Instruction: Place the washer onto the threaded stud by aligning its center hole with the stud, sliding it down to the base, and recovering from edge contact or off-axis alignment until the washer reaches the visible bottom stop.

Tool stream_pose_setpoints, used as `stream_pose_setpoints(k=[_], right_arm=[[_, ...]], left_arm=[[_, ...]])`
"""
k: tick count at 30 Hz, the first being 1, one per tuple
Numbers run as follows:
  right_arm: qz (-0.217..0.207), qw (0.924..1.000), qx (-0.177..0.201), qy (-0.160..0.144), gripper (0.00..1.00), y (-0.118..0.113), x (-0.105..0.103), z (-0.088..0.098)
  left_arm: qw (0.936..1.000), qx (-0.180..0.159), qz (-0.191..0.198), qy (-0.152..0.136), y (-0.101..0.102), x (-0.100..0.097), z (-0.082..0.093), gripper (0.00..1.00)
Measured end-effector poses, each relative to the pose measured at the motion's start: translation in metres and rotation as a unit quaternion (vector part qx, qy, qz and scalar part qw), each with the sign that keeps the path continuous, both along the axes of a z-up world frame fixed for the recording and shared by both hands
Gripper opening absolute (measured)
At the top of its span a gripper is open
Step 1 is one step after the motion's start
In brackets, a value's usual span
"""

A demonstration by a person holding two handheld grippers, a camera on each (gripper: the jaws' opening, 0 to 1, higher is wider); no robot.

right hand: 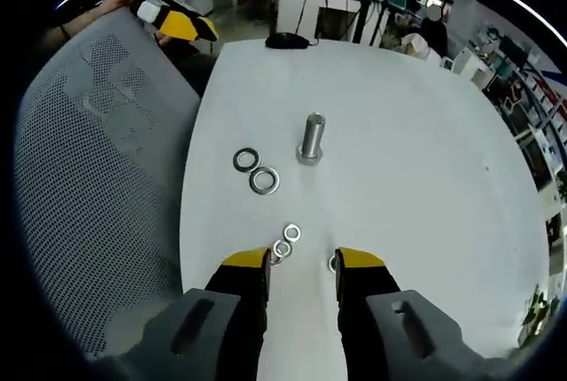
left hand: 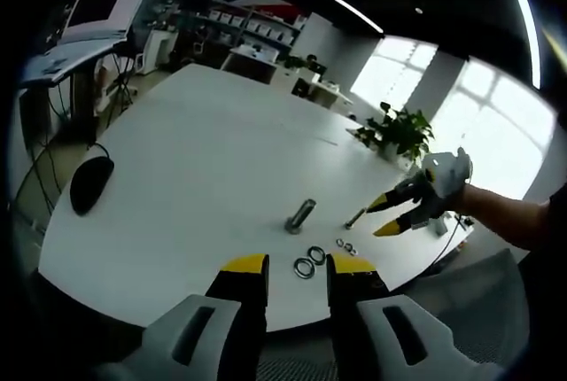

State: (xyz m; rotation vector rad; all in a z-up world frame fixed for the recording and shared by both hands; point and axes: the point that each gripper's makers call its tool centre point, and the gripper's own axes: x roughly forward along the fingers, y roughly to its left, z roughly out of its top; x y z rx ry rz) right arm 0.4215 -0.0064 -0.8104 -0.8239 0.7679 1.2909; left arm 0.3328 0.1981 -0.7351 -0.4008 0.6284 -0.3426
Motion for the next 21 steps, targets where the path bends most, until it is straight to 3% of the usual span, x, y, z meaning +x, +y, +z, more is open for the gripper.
stream_pose_setpoints(k=[10,21], right_arm=[[-0.007,0.9990,-0.028,0.034,0.31,-0.008,-0.014,-0.032],[-0.015,0.9979,-0.036,0.051,0.30,-0.009,-0.020,-0.046]], left_arm=[[1.0000,-0.002,0.000,-0.001,0.000,0.000,0.000,0.24],[1.0000,-0.003,0.001,0.000,0.000,-0.001,0.000,0.24]])
